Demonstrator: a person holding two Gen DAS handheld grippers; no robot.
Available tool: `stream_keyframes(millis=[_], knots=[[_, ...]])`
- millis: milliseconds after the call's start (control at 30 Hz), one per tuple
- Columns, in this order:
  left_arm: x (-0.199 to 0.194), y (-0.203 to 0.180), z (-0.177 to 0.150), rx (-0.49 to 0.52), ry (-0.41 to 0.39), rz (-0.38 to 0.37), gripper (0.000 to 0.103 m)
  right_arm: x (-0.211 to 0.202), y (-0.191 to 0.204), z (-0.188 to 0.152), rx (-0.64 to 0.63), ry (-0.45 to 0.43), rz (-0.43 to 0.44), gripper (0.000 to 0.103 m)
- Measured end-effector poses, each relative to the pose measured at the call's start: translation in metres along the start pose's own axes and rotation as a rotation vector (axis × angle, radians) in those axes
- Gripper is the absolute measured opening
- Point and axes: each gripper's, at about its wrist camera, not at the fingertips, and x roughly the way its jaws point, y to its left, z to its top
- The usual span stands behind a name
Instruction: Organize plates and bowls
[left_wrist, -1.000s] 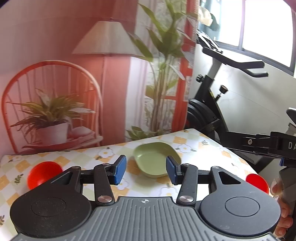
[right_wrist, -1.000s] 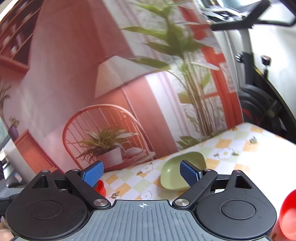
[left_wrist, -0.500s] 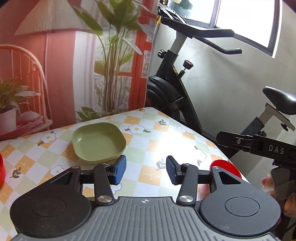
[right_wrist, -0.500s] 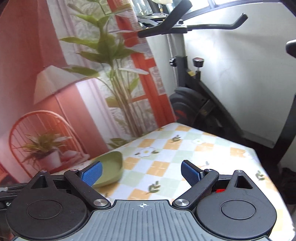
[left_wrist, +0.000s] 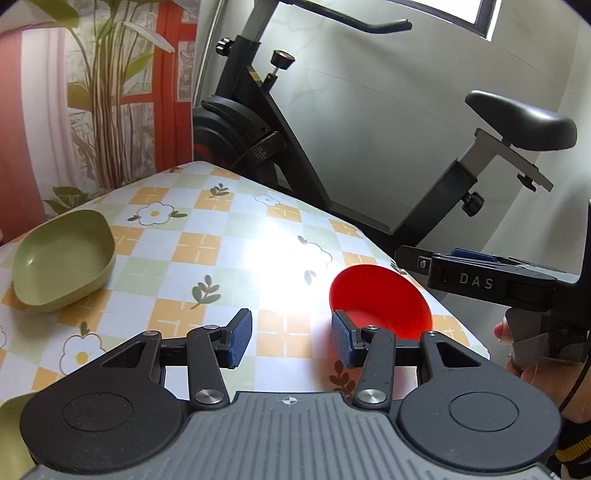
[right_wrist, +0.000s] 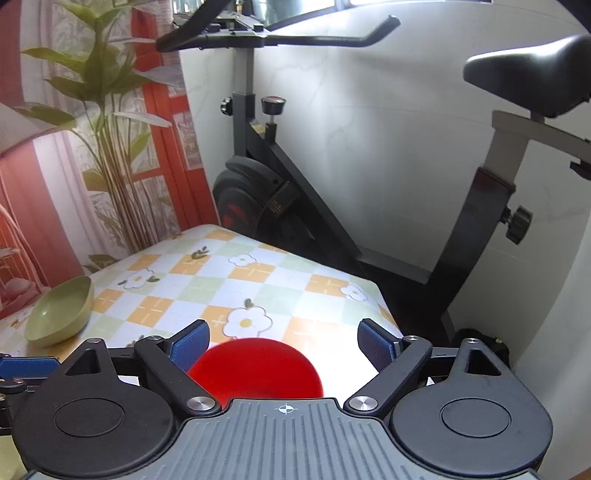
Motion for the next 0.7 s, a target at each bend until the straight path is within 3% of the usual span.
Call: stream_keyframes(millis=[400,700], knots=[[0.053,-0.017,0.001,-0.065,0.053,-0.041,0.050,0.025,-0.026,-0.029,0.074,0.092,0.017,0.052],[0.066,-0.021,-0.011,-0.072,0.079,-0.060,0.049,0.029,-0.029,-0.038,0.096,0.116,0.055,0.028]])
